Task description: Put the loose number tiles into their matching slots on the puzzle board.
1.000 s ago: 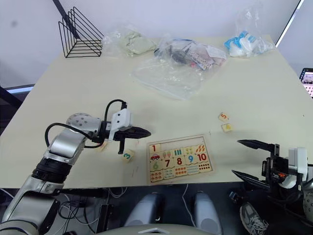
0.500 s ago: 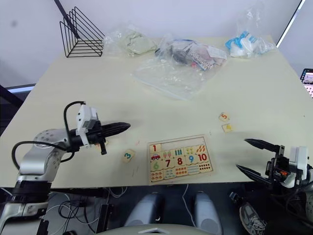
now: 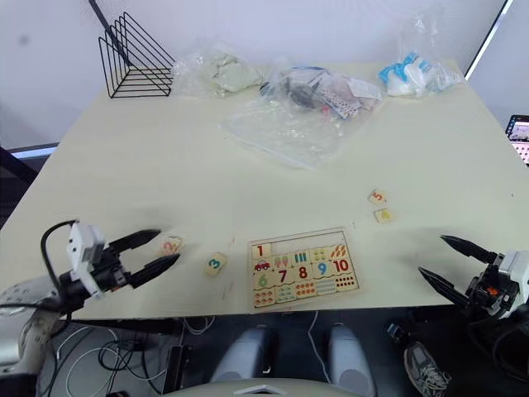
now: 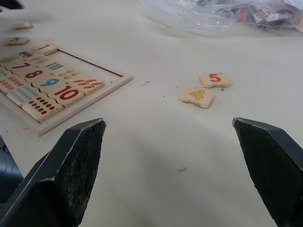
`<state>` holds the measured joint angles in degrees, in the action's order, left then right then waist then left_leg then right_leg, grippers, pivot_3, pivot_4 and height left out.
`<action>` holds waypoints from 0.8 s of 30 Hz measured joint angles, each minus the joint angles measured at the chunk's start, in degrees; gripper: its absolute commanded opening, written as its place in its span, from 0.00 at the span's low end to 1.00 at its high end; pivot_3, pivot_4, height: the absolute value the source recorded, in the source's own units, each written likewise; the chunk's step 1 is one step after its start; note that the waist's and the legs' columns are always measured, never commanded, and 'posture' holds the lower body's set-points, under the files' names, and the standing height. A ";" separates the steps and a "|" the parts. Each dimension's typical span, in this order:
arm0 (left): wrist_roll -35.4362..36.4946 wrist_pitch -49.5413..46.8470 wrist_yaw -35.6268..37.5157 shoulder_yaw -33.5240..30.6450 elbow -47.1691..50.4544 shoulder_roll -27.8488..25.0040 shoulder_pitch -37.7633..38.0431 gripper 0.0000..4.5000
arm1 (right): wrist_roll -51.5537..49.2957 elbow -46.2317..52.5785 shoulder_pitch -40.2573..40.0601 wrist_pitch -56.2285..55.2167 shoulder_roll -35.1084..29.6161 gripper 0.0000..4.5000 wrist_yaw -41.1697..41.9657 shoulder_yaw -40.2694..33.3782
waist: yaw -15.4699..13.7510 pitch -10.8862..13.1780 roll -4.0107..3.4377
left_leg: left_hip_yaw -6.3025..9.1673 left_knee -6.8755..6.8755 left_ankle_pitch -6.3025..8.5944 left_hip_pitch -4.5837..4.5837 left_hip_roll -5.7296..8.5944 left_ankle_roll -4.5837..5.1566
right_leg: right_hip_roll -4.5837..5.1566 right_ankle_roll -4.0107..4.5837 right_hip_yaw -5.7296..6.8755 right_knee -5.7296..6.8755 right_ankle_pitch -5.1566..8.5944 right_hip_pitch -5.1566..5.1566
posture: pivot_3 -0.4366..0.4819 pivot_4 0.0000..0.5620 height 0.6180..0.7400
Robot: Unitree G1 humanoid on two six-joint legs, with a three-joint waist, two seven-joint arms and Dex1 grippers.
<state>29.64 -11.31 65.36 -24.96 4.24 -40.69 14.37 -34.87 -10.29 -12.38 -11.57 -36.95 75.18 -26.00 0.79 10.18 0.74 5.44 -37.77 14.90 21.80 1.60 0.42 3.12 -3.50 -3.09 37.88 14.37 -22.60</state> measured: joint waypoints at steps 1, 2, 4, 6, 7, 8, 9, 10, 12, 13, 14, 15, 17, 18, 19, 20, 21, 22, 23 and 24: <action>0.10 1.00 0.83 -0.44 -0.27 0.01 1.06 0.99 | -0.05 -0.06 -0.04 0.09 0.00 1.00 -0.10 -0.03 | -0.09 0.00 0.00 | 0.00 0.00 0.00 0.01 0.00 0.00 | 0.00 0.00 0.01 0.00 0.00 0.00 | 0.48 0.27 1.00; 0.22 1.61 1.21 -0.81 -0.47 0.01 1.70 0.99 | -0.16 -0.07 -0.07 0.13 0.00 1.00 -0.11 -0.07 | -0.19 0.00 0.00 | 0.00 0.00 0.00 0.01 0.00 0.00 | 0.00 0.00 0.03 -0.02 0.00 0.01 | 0.48 0.27 1.00; 0.57 2.98 2.12 -2.18 -1.26 0.01 2.93 0.99 | -0.81 -0.12 -0.45 0.45 -0.01 1.00 0.14 -0.58 | -0.25 -0.01 0.00 | -0.01 0.00 0.00 0.01 0.00 0.00 | 0.01 0.00 0.03 -0.03 0.00 0.02 | 0.48 0.27 1.00; 0.90 4.20 2.65 -3.07 -2.16 0.01 3.95 0.99 | -1.30 -0.33 -1.01 1.02 -0.15 1.00 0.53 -1.45 | -0.18 -0.01 0.00 | -0.03 0.00 0.00 0.01 -0.01 0.00 | 0.00 0.00 0.02 -0.04 0.01 0.02 | 0.48 0.27 1.00; 0.91 4.86 3.09 -3.74 -2.98 0.01 4.82 0.99 | -1.57 -0.81 -1.45 1.26 -0.29 1.00 0.73 -2.01 | -0.10 -0.01 0.00 | -0.06 0.01 0.00 0.01 -0.04 0.00 | -0.01 0.00 0.01 -0.05 0.00 0.01 | 0.48 0.27 1.00; 0.92 5.25 3.24 -3.91 -3.31 0.02 5.17 0.99 | -1.67 -1.18 -1.70 1.32 -0.35 1.00 0.75 -2.25 | -0.07 -0.01 0.00 | -0.07 0.01 0.00 0.00 -0.06 0.00 | -0.02 0.00 0.00 -0.05 0.00 0.01 | 0.48 0.27 1.00; 0.93 5.49 3.34 -3.95 -3.46 0.03 5.43 0.99 | -1.68 -1.39 -1.87 1.32 -0.38 1.00 0.80 -2.32 | -0.06 -0.01 0.00 | -0.08 0.01 0.00 0.00 -0.06 0.00 | -0.02 0.00 -0.01 -0.05 0.01 0.01 | 0.48 0.27 1.00; 1.04 5.87 3.67 -4.05 -3.72 0.19 6.19 0.99 | -1.68 -1.89 -2.22 1.35 -0.38 1.00 0.98 -2.49 | -0.04 -0.01 0.00 | -0.11 0.01 0.00 -0.01 -0.08 0.00 | -0.03 0.02 -0.03 -0.05 0.02 0.01 | 0.48 0.27 1.00; 1.18 6.84 3.93 -4.25 -4.11 0.69 7.47 0.99 | -1.76 -2.45 -2.57 1.34 -0.38 1.00 1.85 -3.39 | -0.04 -0.01 -0.01 | -0.16 0.01 0.00 -0.02 -0.10 0.00 | -0.03 0.17 -0.07 -0.05 0.11 0.01 | 0.48 0.27 1.00; 1.26 6.97 4.03 -4.31 -4.38 0.81 7.89 0.99 | -1.90 -2.63 -2.56 1.33 -0.38 1.00 1.98 -3.76 | -0.04 -0.01 0.00 | -0.16 0.02 0.01 -0.03 -0.11 0.00 | -0.04 0.18 -0.07 -0.05 0.11 0.01 | 0.48 0.27 1.00; 1.47 7.18 4.20 -4.47 -4.75 0.98 8.34 0.99 | -2.12 -2.80 -2.55 1.32 -0.38 1.00 2.08 -4.00 | -0.03 -0.01 0.00 | -0.16 0.02 0.01 -0.02 -0.12 0.00 | -0.05 0.18 -0.07 -0.05 0.11 0.01 | 0.48 0.27 1.00; 1.51 7.68 4.37 -4.79 -5.12 1.13 8.94 0.99 | -2.27 -3.04 -2.58 1.32 -0.38 1.00 2.37 -4.24 | -0.02 -0.01 0.00 | -0.17 0.02 0.01 -0.02 -0.13 0.00 | -0.06 0.19 -0.07 -0.06 0.12 0.01 | 0.48 0.27 1.00; 1.54 8.38 4.54 -5.47 -5.52 1.23 9.69 0.99 | -2.38 -3.19 -2.81 1.33 -0.38 1.00 3.06 -4.36 | -0.03 -0.01 0.00 | -0.18 0.02 0.01 -0.02 -0.13 0.00 | -0.06 0.19 -0.07 -0.06 0.12 0.01 | 0.48 0.27 1.00; 1.56 8.66 4.54 -5.86 -5.67 1.29 9.87 0.99 | -2.38 -3.27 -2.89 1.33 -0.38 1.00 3.26 -4.36 | -0.06 -0.01 0.00 | -0.18 0.02 0.01 -0.02 -0.13 0.00 | -0.06 0.19 -0.07 -0.06 0.12 0.01 | 0.48 0.27 1.00; 1.60 8.98 4.52 -6.02 -5.83 1.29 9.95 0.99 | -2.37 -3.37 -2.89 1.33 -0.38 1.00 3.38 -4.36 | -0.07 -0.01 0.00 | -0.20 0.02 0.01 -0.02 -0.13 0.00 | -0.05 0.19 -0.07 -0.06 0.12 0.01 | 0.48 0.27 1.00; 1.61 9.17 4.43 -6.02 -5.91 1.41 9.94 0.99 | -2.35 -3.45 -2.80 1.23 -0.38 1.00 3.67 -4.36 | -0.07 -0.01 0.00 | -0.24 0.02 0.01 -0.02 -0.15 0.00 | -0.05 0.19 -0.07 -0.06 0.12 0.01 | 0.48 0.27 1.00; 1.62 9.22 4.38 -6.02 -5.91 1.53 9.92 0.99 | -2.34 -3.49 -2.74 1.15 -0.39 1.00 3.78 -4.36 | -0.07 -0.01 0.00 | -0.25 0.02 0.01 -0.02 -0.15 0.00 | -0.05 0.19 -0.07 -0.06 0.12 0.01 | 0.48 0.27 1.00; 1.69 9.30 4.21 -6.02 -5.90 1.81 9.92 0.99 | -2.26 -3.67 -2.54 0.74 -0.39 1.00 4.10 -4.36 | -0.05 -0.01 0.00 | -0.26 0.02 0.01 -0.03 -0.16 0.00 | -0.06 0.19 -0.08 -0.06 0.12 0.01 | 0.48 0.27 1.00; 1.91 9.33 4.09 -6.02 -5.88 2.22 9.89 0.99 | -2.16 -3.83 -2.31 0.02 -0.39 1.00 4.30 -4.36 | -0.02 -0.01 0.00 | -0.27 0.02 0.01 -0.03 -0.17 0.00 | -0.06 0.19 -0.09 -0.06 0.12 0.01 | 0.48 0.27 1.00; 2.01 9.33 3.89 -6.02 -5.81 2.42 9.89 0.99 | -2.12 -3.85 -2.24 -0.20 -0.39 1.00 4.35 -4.36 | -0.02 -0.01 0.00 | -0.27 0.02 0.01 -0.03 -0.18 0.00 | -0.07 0.19 -0.09 -0.06 0.12 0.01 | 0.48 0.27 1.00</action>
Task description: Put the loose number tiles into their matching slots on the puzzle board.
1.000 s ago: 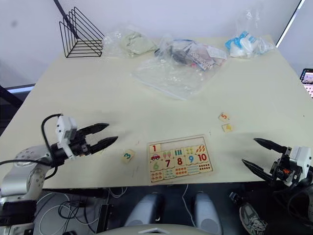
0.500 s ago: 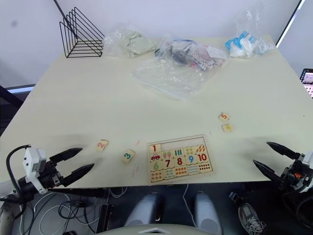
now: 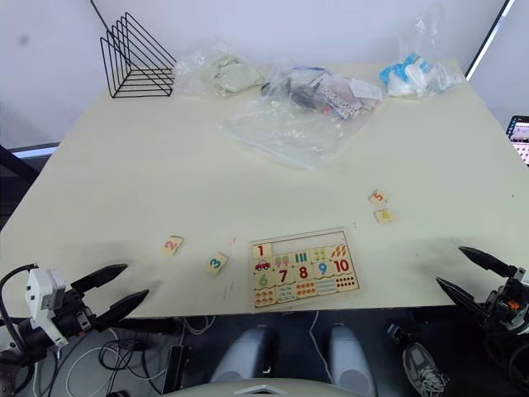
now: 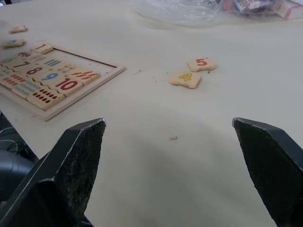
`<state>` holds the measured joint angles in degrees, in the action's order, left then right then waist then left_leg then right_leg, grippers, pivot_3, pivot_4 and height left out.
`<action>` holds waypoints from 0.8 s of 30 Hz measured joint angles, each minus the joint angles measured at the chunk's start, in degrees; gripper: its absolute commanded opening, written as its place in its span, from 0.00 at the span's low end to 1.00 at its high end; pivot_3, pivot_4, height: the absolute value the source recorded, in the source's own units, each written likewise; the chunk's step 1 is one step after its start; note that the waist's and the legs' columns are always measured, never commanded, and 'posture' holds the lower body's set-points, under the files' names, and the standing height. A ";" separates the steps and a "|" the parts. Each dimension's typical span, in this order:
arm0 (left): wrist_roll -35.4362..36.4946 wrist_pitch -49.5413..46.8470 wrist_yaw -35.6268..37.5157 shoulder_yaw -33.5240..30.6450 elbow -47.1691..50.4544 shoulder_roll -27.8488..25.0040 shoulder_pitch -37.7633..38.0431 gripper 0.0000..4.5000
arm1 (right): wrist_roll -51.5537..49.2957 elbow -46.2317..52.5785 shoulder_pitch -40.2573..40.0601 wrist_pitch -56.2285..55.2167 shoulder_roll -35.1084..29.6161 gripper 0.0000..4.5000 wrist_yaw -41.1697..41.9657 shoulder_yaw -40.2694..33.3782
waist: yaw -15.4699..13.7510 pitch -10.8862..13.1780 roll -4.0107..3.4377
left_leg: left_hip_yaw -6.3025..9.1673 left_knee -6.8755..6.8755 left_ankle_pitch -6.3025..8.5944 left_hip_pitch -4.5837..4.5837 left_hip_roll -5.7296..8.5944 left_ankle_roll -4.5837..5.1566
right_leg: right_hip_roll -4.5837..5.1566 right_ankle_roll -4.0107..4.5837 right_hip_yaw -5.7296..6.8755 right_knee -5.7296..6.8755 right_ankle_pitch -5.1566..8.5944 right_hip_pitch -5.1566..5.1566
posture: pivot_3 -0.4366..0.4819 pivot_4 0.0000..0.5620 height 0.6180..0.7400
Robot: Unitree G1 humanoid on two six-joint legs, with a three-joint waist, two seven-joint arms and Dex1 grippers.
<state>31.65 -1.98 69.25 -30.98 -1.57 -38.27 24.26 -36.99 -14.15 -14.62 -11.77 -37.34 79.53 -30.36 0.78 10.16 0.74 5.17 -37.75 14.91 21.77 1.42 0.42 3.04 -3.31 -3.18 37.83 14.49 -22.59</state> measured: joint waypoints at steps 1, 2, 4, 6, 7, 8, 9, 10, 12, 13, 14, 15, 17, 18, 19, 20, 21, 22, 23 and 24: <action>0.01 0.00 -0.31 0.00 0.06 0.10 0.00 0.99 | 0.02 -0.04 0.04 -0.13 0.00 1.00 0.02 0.00 | -0.01 0.00 0.00 | 0.01 0.00 0.00 0.00 0.00 0.00 | -0.01 0.00 0.01 0.00 0.00 0.00 | 0.48 0.27 1.00; 0.03 0.00 -0.44 0.00 0.20 0.18 0.01 0.99 | 0.04 -0.16 0.11 -0.28 0.00 1.00 0.05 0.00 | -0.02 0.00 0.00 | 0.00 0.00 0.00 0.00 0.00 0.00 | -0.01 0.00 0.00 0.00 0.00 0.00 | 0.48 0.27 1.00; 0.04 0.00 -0.79 0.00 0.56 0.33 0.00 0.99 | 0.11 -0.43 0.27 -0.86 0.01 1.00 0.08 0.00 | -0.03 0.00 0.00 | -0.01 0.00 0.00 0.00 0.00 0.00 | 0.00 0.00 -0.01 0.00 0.00 0.00 | 0.48 0.27 1.00; 0.04 0.00 -0.90 0.00 0.86 0.39 -0.03 0.99 | 0.17 -0.43 0.43 -1.20 0.01 1.00 0.10 0.00 | -0.01 0.00 0.00 | 0.00 0.00 0.00 0.00 0.00 0.00 | -0.01 0.00 0.00 0.00 0.00 0.00 | 0.48 0.27 1.00; 0.04 0.01 -0.96 0.00 1.04 0.46 -0.08 0.99 | 0.21 -0.45 0.55 -1.60 0.02 1.00 0.11 0.00 | -0.01 0.00 0.00 | -0.01 0.00 0.00 0.00 0.00 0.00 | -0.02 0.00 -0.01 0.00 0.00 0.00 | 0.48 0.27 1.00; 0.04 0.01 -1.00 0.00 1.04 0.47 -0.10 0.99 | 0.24 -0.46 0.61 -1.96 0.01 1.00 0.12 0.00 | -0.01 0.00 0.00 | -0.01 0.00 0.00 0.00 0.00 0.00 | -0.02 0.00 -0.01 0.00 0.00 0.00 | 0.48 0.27 1.00; 0.04 0.01 -1.04 0.01 1.04 0.49 -0.14 0.99 | 0.26 -0.46 0.68 -2.27 0.02 1.00 0.16 0.00 | -0.01 0.00 0.00 | -0.01 0.00 0.00 0.00 0.00 0.00 | -0.02 0.00 -0.01 0.00 0.00 0.00 | 0.48 0.27 1.00; 0.04 0.01 -1.16 0.01 1.04 0.56 -0.25 0.99 | 0.27 -0.46 0.73 -2.37 0.02 1.00 0.22 0.00 | -0.02 0.00 0.00 | -0.01 0.00 0.00 0.00 0.00 0.00 | -0.03 0.00 -0.01 0.00 0.00 0.00 | 0.48 0.27 1.00; 0.03 0.02 -1.57 0.02 1.04 0.72 -0.56 0.99 | 0.28 -0.47 0.88 -2.70 0.02 1.00 0.45 0.01 | -0.03 0.00 0.00 | -0.01 0.00 0.00 0.00 0.00 0.00 | -0.03 0.00 -0.01 0.00 0.00 0.00 | 0.48 0.27 1.00; 0.03 0.02 -1.63 0.02 1.04 0.74 -0.66 0.99 | 0.28 -0.46 0.89 -2.79 0.02 1.00 0.56 0.01 | -0.02 0.00 0.00 | 0.00 0.00 0.00 0.00 0.00 0.00 | -0.03 0.00 -0.01 0.00 0.00 0.00 | 0.48 0.27 1.00; 0.03 0.02 -1.73 0.02 1.04 0.75 -0.72 0.99 | 0.28 -0.46 0.90 -2.82 0.02 1.00 0.62 0.01 | -0.02 0.00 0.00 | 0.00 0.00 0.00 0.00 0.00 0.00 | -0.03 -0.01 -0.01 0.00 -0.01 0.00 | 0.48 0.27 1.00; 0.03 0.03 -1.90 0.02 1.05 0.75 -0.84 0.99 | 0.28 -0.47 0.90 -2.85 0.02 1.00 0.70 0.01 | -0.02 0.00 0.00 | 0.00 0.00 0.00 0.00 0.00 0.00 | -0.03 -0.01 -0.01 0.00 0.00 0.00 | 0.48 0.27 1.00; 0.02 0.07 -2.00 0.02 1.05 0.75 -0.95 0.99 | 0.28 -0.46 0.90 -3.01 0.03 1.00 0.86 0.02 | -0.01 0.00 0.00 | 0.00 0.00 0.00 0.00 0.00 0.00 | -0.03 0.00 -0.01 0.00 0.00 0.00 | 0.48 0.27 1.00; 0.00 0.10 -2.02 0.03 1.05 0.75 -0.96 0.99 | 0.28 -0.47 0.92 -3.26 0.06 1.00 0.93 0.02 | -0.01 0.00 0.00 | 0.00 0.00 0.00 0.00 0.00 0.00 | -0.03 0.00 -0.01 0.00 0.00 0.00 | 0.48 0.27 1.00; 0.00 0.13 -2.06 0.04 1.05 0.75 -1.00 0.99 | 0.28 -0.47 0.96 -3.37 0.07 1.00 0.96 0.02 | -0.01 0.00 0.00 | 0.00 0.00 0.00 0.00 0.00 0.00 | -0.03 0.00 -0.01 0.00 0.00 0.00 | 0.48 0.27 1.00; 0.00 0.19 -2.10 0.06 1.05 0.77 -1.07 0.99 | 0.28 -0.47 1.03 -3.42 0.07 1.00 0.97 0.02 | -0.01 0.00 0.00 | 0.00 0.00 0.00 0.00 0.00 0.00 | -0.03 0.00 -0.01 0.00 0.00 0.00 | 0.48 0.27 1.00; -0.02 0.25 -2.15 0.07 1.05 0.78 -1.13 0.99 | 0.28 -0.48 1.13 -3.43 0.07 1.00 0.98 0.02 | -0.01 0.00 0.00 | 0.00 0.00 0.00 0.00 0.00 0.00 | -0.03 0.00 -0.01 0.00 0.00 0.00 | 0.48 0.27 1.00; -0.04 0.31 -2.24 0.09 1.04 0.85 -1.26 0.99 | 0.30 -0.55 1.31 -3.46 0.07 1.00 1.00 0.03 | -0.01 0.00 0.00 | -0.01 0.00 0.00 0.00 0.00 0.00 | -0.02 0.00 -0.01 0.00 0.00 0.00 | 0.48 0.27 1.00; -0.05 0.34 -2.26 0.11 1.05 0.92 -1.39 0.99 | 0.32 -0.65 1.49 -3.47 0.07 1.00 1.00 0.04 | -0.01 0.00 0.00 | 0.00 0.00 0.00 0.00 0.00 0.00 | -0.03 0.00 -0.01 0.00 0.00 0.00 | 0.48 0.27 1.00; -0.11 0.42 -2.38 0.14 1.05 1.04 -1.54 0.99 | 0.37 -0.81 1.76 -3.50 0.07 1.00 1.05 0.05 | -0.01 0.00 0.00 | -0.01 0.00 0.00 0.00 0.00 0.00 | -0.03 0.00 -0.01 0.00 0.00 0.00 | 0.48 0.27 1.00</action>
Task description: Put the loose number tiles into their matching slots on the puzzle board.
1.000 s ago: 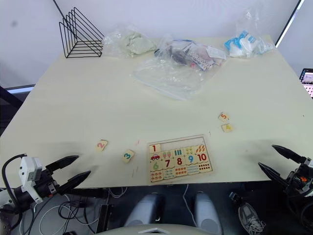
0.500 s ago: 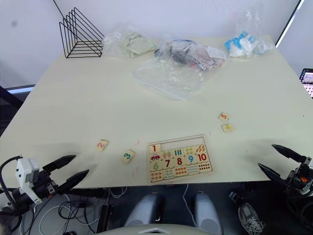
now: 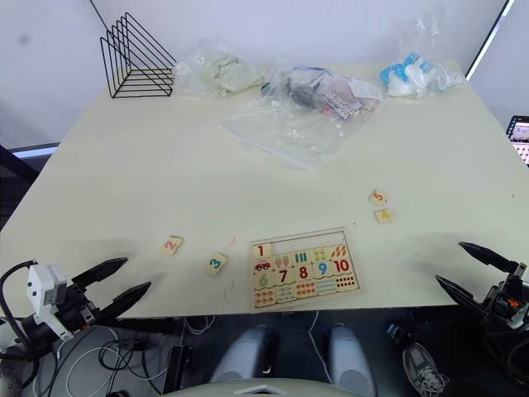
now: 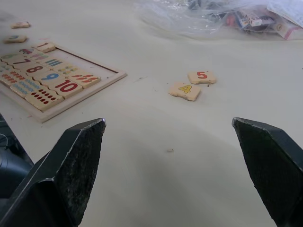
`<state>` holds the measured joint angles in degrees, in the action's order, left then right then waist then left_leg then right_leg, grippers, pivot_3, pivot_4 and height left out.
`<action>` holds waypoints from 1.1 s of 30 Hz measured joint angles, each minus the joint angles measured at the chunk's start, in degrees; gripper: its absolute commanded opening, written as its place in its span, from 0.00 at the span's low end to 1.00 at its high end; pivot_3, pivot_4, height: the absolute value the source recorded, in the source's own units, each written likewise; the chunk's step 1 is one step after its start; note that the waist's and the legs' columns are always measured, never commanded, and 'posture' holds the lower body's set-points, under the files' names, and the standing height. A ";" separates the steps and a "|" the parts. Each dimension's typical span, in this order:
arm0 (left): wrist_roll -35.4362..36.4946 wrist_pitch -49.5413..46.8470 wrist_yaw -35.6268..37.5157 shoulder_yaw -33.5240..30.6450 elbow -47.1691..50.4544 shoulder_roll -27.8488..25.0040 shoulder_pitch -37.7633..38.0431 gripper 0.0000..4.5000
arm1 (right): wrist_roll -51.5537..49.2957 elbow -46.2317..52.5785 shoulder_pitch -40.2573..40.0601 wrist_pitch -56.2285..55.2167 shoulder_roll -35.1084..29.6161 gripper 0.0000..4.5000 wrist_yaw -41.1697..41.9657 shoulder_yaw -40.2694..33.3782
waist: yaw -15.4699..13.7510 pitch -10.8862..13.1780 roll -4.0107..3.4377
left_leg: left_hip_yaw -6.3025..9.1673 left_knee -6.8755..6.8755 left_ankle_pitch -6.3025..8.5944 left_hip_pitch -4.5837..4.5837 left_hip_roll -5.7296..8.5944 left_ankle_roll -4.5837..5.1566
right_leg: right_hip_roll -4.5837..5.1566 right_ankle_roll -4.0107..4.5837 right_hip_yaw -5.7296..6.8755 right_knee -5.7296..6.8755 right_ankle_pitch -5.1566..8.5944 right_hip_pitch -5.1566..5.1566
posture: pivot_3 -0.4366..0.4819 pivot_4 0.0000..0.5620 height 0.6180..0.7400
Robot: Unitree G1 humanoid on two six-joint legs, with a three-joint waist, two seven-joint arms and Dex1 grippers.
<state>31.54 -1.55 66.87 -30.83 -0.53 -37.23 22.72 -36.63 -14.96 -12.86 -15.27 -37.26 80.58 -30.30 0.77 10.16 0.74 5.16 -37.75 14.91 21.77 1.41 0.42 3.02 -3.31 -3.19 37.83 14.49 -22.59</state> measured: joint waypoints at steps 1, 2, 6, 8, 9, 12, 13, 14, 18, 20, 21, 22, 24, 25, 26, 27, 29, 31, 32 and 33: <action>-0.07 0.13 -0.33 0.07 0.00 0.13 -0.12 0.99 | 0.09 -0.15 0.33 -0.01 0.00 1.00 0.13 0.06 | 0.00 0.00 0.00 | 0.00 0.00 0.00 0.00 0.00 0.00 | 0.00 0.00 0.00 0.00 0.00 0.00 | 0.48 0.27 1.00; -0.37 0.29 -0.77 0.23 0.01 0.25 -0.28 0.99 | 0.11 -0.15 0.71 0.01 0.00 1.00 0.33 0.16 | 0.00 0.00 0.00 | 0.01 0.00 0.00 0.00 0.00 0.00 | 0.00 0.00 0.00 0.00 0.00 0.00 | 0.48 0.27 1.00; -0.90 -0.04 -2.51 0.77 1.42 0.44 -0.61 0.99 | -0.56 0.96 0.95 1.64 -0.03 1.00 1.69 0.84 | -0.02 0.00 0.00 | 0.01 0.00 0.00 0.01 0.00 0.00 | 0.01 -0.17 0.00 0.00 -0.10 0.00 | 0.48 0.27 1.00; -0.90 -0.64 -3.64 1.07 3.16 0.62 -0.52 0.99 | -1.17 2.65 0.54 2.97 -0.32 1.00 3.33 1.74 | -0.04 0.00 -0.01 | 0.02 0.00 0.00 0.00 0.00 0.00 | 0.03 -0.18 0.00 0.00 -0.10 0.00 | 0.48 0.27 1.00; -0.89 -1.15 -4.71 1.08 4.30 0.89 -0.25 0.99 | -2.07 3.88 0.11 4.26 -0.74 1.00 4.49 2.36 | -0.01 0.00 -0.01 | 0.02 0.00 0.00 0.01 -0.01 0.00 | 0.03 -0.18 0.00 0.00 -0.10 0.00 | 0.48 0.27 1.00; -0.48 -4.07 -9.63 1.12 9.04 3.54 1.04 0.99 | -5.39 8.43 -0.41 7.69 -0.79 1.00 7.89 3.28 | 0.03 0.00 -0.01 | -0.01 0.02 0.00 0.01 -0.03 0.00 | 0.06 -0.19 -0.05 -0.05 -0.11 0.00 | 0.48 0.27 1.00; -0.20 -5.08 -11.11 1.20 10.27 4.36 1.35 0.99 | -6.10 9.31 -0.41 8.17 -0.78 1.00 8.67 3.45 | 0.02 0.01 0.00 | 0.00 0.02 0.01 0.01 -0.04 0.00 | 0.06 -0.20 -0.05 -0.05 -0.11 0.00 | 0.48 0.27 1.00; 0.17 -7.05 -13.60 1.44 12.94 5.49 2.61 0.99 | -7.17 11.14 -0.41 9.13 -0.84 1.00 9.82 3.80 | 0.03 0.01 0.01 | 0.01 0.02 0.01 0.02 -0.04 0.00 | 0.06 -0.20 -0.04 -0.06 -0.11 0.00 | 0.48 0.27 1.00; 0.37 -11.86 -19.54 1.98 19.14 7.58 5.64 0.99 | -10.07 14.74 -1.02 10.50 -2.51 1.00 11.45 5.98 | -0.17 0.01 0.02 | 0.01 0.02 0.01 0.03 -0.05 0.00 | 0.06 -0.19 0.00 -0.07 -0.10 0.00 | 0.48 0.27 1.00; 0.39 -13.81 -22.59 2.00 21.75 8.23 6.56 0.99 | -11.63 15.53 -1.57 10.80 -4.57 1.00 11.54 7.19 | -0.30 0.00 0.03 | -0.04 0.02 0.01 0.06 -0.06 0.00 | 0.10 -0.19 0.07 -0.08 -0.10 0.02 | 0.48 0.27 1.00; 0.38 -14.35 -23.39 2.06 22.50 8.40 6.77 0.99 | -12.05 15.82 -1.76 10.86 -4.99 1.00 11.55 7.30 | -0.31 0.01 0.03 | -0.04 0.02 0.01 0.06 -0.06 0.00 | 0.10 -0.18 0.07 -0.09 -0.10 0.02 | 0.48 0.27 1.00; 0.33 -14.49 -23.77 2.07 22.68 8.46 6.78 0.99 | -12.24 15.88 -1.79 10.86 -5.11 1.00 11.55 7.36 | -0.32 0.00 0.04 | -0.04 0.02 0.01 0.06 -0.06 0.00 | 0.09 -0.19 0.08 -0.09 -0.10 0.02 | 0.48 0.27 1.00; -1.23 -16.74 -30.40 2.87 26.76 10.80 6.18 0.99 | -13.44 16.05 -2.01 10.61 -7.26 1.00 11.57 9.00 | -0.26 0.00 0.05 | -0.06 0.02 0.01 0.06 -0.06 0.00 | 0.07 -0.20 0.06 -0.09 -0.11 0.02 | 0.48 0.27 1.00; -1.33 -16.84 -30.87 3.12 27.08 10.89 6.06 0.99 | -13.47 16.06 -1.98 10.56 -7.36 1.00 11.57 9.13 | -0.27 0.00 0.06 | -0.06 0.02 0.01 0.06 -0.06 0.00 | 0.07 -0.20 0.07 -0.09 -0.11 0.02 | 0.48 0.27 1.00; -1.98 -17.28 -32.21 3.72 27.77 11.00 5.85 0.99 | -13.68 16.08 -1.96 10.38 -7.45 1.00 11.56 9.31 | -0.28 0.00 0.06 | -0.05 0.02 0.01 0.06 -0.06 0.00 | 0.03 -0.20 0.09 -0.09 -0.11 0.02 | 0.48 0.27 1.00; -3.05 -18.27 -34.44 4.49 29.08 11.65 5.51 0.99 | -14.01 16.07 -2.06 10.14 -7.72 1.00 11.56 9.62 | -0.29 0.00 0.05 | -0.06 0.02 0.01 0.06 -0.05 0.00 | 0.00 -0.21 0.08 -0.09 -0.11 0.02 | 0.48 0.27 1.00; -4.99 -20.24 -38.43 6.68 31.04 12.37 4.39 0.99 | -14.34 16.07 -2.33 9.78 -8.08 1.00 11.56 10.22 | -0.32 0.00 0.07 | -0.05 0.02 0.01 0.06 -0.04 0.00 | -0.07 -0.21 0.09 -0.09 -0.12 0.03 | 0.48 0.27 1.00; -5.37 -21.39 -39.59 7.38 31.56 12.39 3.40 0.99 | -14.36 16.07 -2.56 9.46 -8.09 1.00 11.56 10.50 | -0.29 0.00 0.07 | -0.06 0.02 0.01 0.06 -0.04 0.00 | -0.18 -0.21 0.08 -0.08 -0.11 0.03 | 0.48 0.27 1.00; -5.47 -22.06 -40.18 7.42 31.56 12.37 2.96 0.99 | -14.36 16.06 -2.62 9.20 -8.09 1.00 11.56 10.79 | -0.28 0.00 0.06 | -0.05 0.02 0.01 0.06 -0.05 0.00 | -0.20 -0.21 0.08 -0.08 -0.11 0.03 | 0.48 0.27 1.00; -5.65 -23.07 -41.00 7.68 31.45 12.00 1.70 0.99 | -14.36 16.02 -2.69 8.88 -8.09 1.00 11.57 11.10 | -0.27 0.00 0.06 | -0.06 0.02 0.01 0.05 -0.05 0.00 | -0.21 -0.21 0.08 -0.08 -0.11 0.02 | 0.48 0.27 1.00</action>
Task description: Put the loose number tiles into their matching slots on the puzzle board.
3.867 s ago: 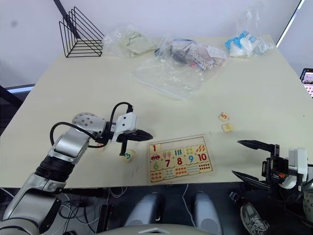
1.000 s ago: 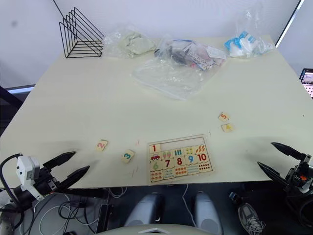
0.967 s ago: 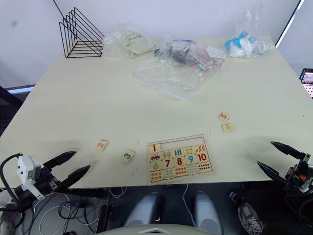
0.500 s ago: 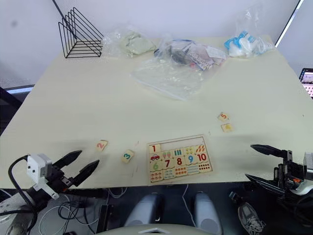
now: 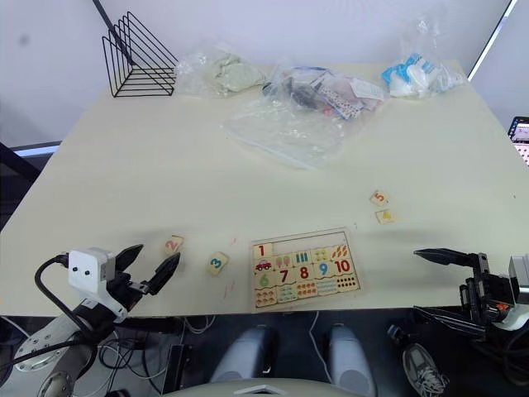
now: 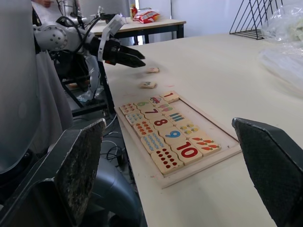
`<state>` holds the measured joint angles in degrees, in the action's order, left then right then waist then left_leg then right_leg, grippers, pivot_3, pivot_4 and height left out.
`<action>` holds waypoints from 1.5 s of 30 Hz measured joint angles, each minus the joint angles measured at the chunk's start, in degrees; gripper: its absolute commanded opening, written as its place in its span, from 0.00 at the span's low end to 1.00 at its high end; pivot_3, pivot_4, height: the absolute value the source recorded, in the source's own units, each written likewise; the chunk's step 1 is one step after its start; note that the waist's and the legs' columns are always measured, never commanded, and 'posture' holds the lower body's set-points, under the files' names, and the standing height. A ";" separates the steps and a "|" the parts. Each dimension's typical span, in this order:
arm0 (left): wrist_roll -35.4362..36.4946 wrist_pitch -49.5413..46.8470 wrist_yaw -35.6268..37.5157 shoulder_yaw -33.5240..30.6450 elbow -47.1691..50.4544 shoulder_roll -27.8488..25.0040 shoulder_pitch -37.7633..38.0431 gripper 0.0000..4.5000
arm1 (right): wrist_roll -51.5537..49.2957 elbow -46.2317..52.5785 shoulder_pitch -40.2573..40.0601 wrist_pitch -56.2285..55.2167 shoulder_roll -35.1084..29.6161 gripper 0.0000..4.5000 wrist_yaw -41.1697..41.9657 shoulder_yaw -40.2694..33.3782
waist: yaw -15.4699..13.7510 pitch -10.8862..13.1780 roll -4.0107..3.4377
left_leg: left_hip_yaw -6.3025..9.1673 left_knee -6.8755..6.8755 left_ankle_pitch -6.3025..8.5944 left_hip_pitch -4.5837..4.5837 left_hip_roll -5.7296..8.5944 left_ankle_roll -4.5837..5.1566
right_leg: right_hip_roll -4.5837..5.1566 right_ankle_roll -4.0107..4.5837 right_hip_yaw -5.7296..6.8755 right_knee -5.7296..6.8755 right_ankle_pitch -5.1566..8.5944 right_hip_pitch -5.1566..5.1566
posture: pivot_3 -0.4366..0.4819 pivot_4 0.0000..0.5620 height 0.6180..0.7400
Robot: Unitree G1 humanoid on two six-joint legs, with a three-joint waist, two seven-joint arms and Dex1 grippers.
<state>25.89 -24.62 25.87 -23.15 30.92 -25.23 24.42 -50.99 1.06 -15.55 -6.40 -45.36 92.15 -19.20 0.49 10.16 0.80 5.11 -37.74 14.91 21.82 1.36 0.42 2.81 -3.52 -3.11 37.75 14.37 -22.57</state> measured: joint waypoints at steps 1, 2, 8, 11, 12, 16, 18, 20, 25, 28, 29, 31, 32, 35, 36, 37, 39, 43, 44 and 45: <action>-0.18 -0.65 -0.25 0.34 -0.23 -0.46 -0.96 0.99 | 0.00 -0.03 0.01 -0.18 0.00 1.00 0.00 0.17 | 0.01 0.00 0.00 | 0.00 0.00 0.00 0.00 0.00 0.00 | -0.01 0.00 0.00 0.00 0.00 0.00 | 0.48 0.27 1.00; -0.42 -1.20 -0.50 0.73 -0.49 -0.79 -1.90 0.99 | 0.00 -0.11 0.07 -0.26 0.00 1.00 0.00 0.22 | 0.01 0.00 0.00 | -0.01 0.00 0.00 0.00 0.00 0.00 | -0.01 0.00 0.00 0.00 0.00 0.00 | 0.48 0.27 1.00; -1.53 -4.09 -0.66 2.12 -2.34 -2.30 -3.94 0.99 | 0.01 -1.21 0.27 -1.31 0.00 1.00 0.00 0.22 | 0.14 0.00 0.00 | -0.02 0.00 0.00 0.00 0.00 0.00 | 0.00 0.00 -0.03 -0.01 0.00 0.00 | 0.48 0.27 1.00; -1.45 -6.67 -0.66 3.02 -2.35 -2.74 -4.01 0.99 | 0.01 -1.64 0.27 -1.57 0.00 1.00 0.00 0.22 | 0.11 0.00 0.00 | -0.01 0.00 0.00 0.00 0.00 0.00 | 0.00 0.00 -0.01 0.00 0.00 0.00 | 0.48 0.27 1.00; -1.42 -7.57 -0.63 3.07 -2.30 -3.27 -4.13 0.99 | 0.01 -1.76 0.26 -1.77 0.00 1.00 0.00 0.22 | 0.10 0.00 0.00 | 0.00 0.00 0.00 0.00 0.00 0.00 | 0.00 0.00 -0.01 0.00 0.00 0.00 | 0.48 0.27 1.00; -0.97 -11.03 -0.69 3.06 -1.92 -5.00 -5.62 0.99 | 0.00 -2.12 0.26 -2.45 0.00 1.00 0.00 0.22 | 0.04 -0.02 -0.03 | -0.01 0.00 0.00 -0.01 0.00 0.00 | 0.01 0.00 -0.02 0.01 0.00 0.00 | 0.48 0.27 1.00; -0.96 -12.79 -0.73 3.11 -1.56 -6.00 -6.24 0.99 | 0.00 -2.19 0.27 -2.63 -0.01 1.00 0.00 0.22 | 0.04 -0.02 -0.04 | 0.00 0.00 0.00 -0.02 0.00 0.00 | 0.01 0.00 -0.01 0.01 0.00 0.00 | 0.48 0.27 1.00; -0.93 -14.26 -0.74 3.18 -1.15 -6.67 -6.64 0.99 | -0.01 -2.30 0.26 -2.71 -0.01 1.00 0.00 0.22 | 0.04 -0.03 -0.07 | -0.01 0.00 0.00 -0.02 0.00 0.00 | 0.02 0.00 -0.02 0.01 0.00 0.00 | 0.48 0.27 1.00; -0.88 -16.59 -0.74 3.24 -0.88 -7.14 -7.84 0.99 | -0.06 -2.86 0.27 -3.12 -0.18 1.00 0.00 0.22 | -0.06 -0.07 -0.13 | 0.00 0.00 0.00 -0.02 0.01 0.00 | 0.04 0.00 -0.02 0.02 0.00 0.01 | 0.48 0.27 1.00; -0.92 -17.36 -0.57 3.35 -0.87 -7.65 -8.15 0.99 | -0.19 -3.75 0.26 -3.57 -0.50 1.00 0.00 0.26 | -0.07 -0.14 -0.24 | 0.00 0.00 0.00 -0.03 0.01 0.00 | 0.08 0.01 -0.02 0.02 0.00 0.01 | 0.48 0.27 1.00; -0.94 -17.47 -0.54 3.40 -0.88 -7.75 -8.20 0.99 | -0.25 -3.81 0.26 -3.74 -0.51 1.00 0.00 0.29 | -0.07 -0.15 -0.26 | 0.00 0.00 0.00 -0.03 0.01 0.00 | 0.09 0.00 -0.02 0.02 0.00 0.01 | 0.48 0.27 1.00; -0.97 -17.63 -0.43 3.46 -0.92 -7.96 -8.32 0.88 | -0.40 -3.92 0.26 -3.94 -0.54 1.00 0.00 0.39 | -0.08 -0.16 -0.28 | 0.00 0.00 0.00 -0.02 0.01 0.00 | 0.10 0.01 -0.01 0.02 0.00 0.01 | 0.48 0.27 1.00; -0.99 -17.66 -0.44 3.45 -1.04 -8.02 -8.40 0.82 | -0.53 -3.94 0.26 -3.99 -0.57 1.00 0.00 0.41 | -0.09 -0.16 -0.28 | 0.00 0.00 0.00 -0.02 0.01 0.00 | 0.10 0.01 -0.02 0.02 0.00 0.01 | 0.48 0.27 1.00; -1.02 -17.66 -0.42 3.45 -1.22 -8.14 -8.55 0.51 | -0.60 -3.94 0.26 -4.05 -0.69 1.00 0.00 0.41 | -0.10 -0.16 -0.28 | -0.01 0.00 0.00 -0.02 0.01 0.00 | 0.12 0.00 -0.02 0.01 0.00 0.01 | 0.48 0.27 1.00; -1.06 -17.61 -0.36 3.47 -1.28 -8.15 -8.58 0.40 | -0.59 -3.94 0.26 -4.05 -0.70 1.00 0.00 0.41 | -0.10 -0.16 -0.28 | -0.01 0.00 0.00 -0.01 0.01 0.00 | 0.16 0.00 -0.02 0.01 0.00 0.01 | 0.48 0.27 1.00; -1.11 -17.46 -0.22 3.49 -1.36 -8.17 -8.65 0.35 | -0.60 -3.93 0.24 -4.05 -0.69 1.00 0.00 0.42 | -0.10 -0.16 -0.28 | -0.01 0.00 0.00 -0.01 0.01 0.00 | 0.18 0.00 -0.02 0.00 0.00 0.01 | 0.48 0.27 1.00; -1.23 -17.29 0.05 3.62 -1.53 -8.20 -8.79 0.24 | -0.59 -3.93 0.22 -4.05 -0.69 1.00 0.00 0.42 | -0.11 -0.16 -0.28 | -0.01 0.00 0.00 -0.02 0.02 0.00 | 0.19 0.00 -0.02 0.01 0.00 0.01 | 0.48 0.27 1.00; -1.69 -16.94 0.52 3.86 -1.85 -8.27 -9.11 0.22 | -0.59 -3.92 0.22 -4.05 -0.68 1.00 0.00 0.43 | -0.15 -0.16 -0.28 | -0.01 0.00 0.00 -0.02 0.02 0.00 | 0.19 0.00 -0.02 0.01 0.00 0.01 | 0.48 0.27 1.00; -1.72 -16.83 0.69 3.91 -1.98 -8.33 -9.22 0.22 | -0.59 -3.92 0.22 -4.05 -0.68 1.00 0.00 0.43 | -0.17 -0.16 -0.28 | -0.01 0.00 0.00 -0.02 0.02 0.00 | 0.19 0.00 -0.02 0.01 0.00 0.01 | 0.48 0.27 1.00; -1.70 -16.72 0.93 3.93 -2.21 -8.36 -9.39 0.22 | -0.59 -3.92 0.24 -4.05 -0.67 1.00 0.00 0.43 | -0.20 -0.16 -0.28 | -0.01 0.00 0.00 -0.02 0.02 0.00 | 0.18 0.00 -0.02 0.01 0.00 0.01 | 0.48 0.27 1.00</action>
<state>24.18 -41.34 26.80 -19.22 28.71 -33.59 15.03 -51.58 -2.85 -15.31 -10.45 -46.03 92.16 -18.77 0.30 10.00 0.51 5.10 -37.74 14.91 21.80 1.38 0.42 2.99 -3.52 -3.13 37.75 14.37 -22.56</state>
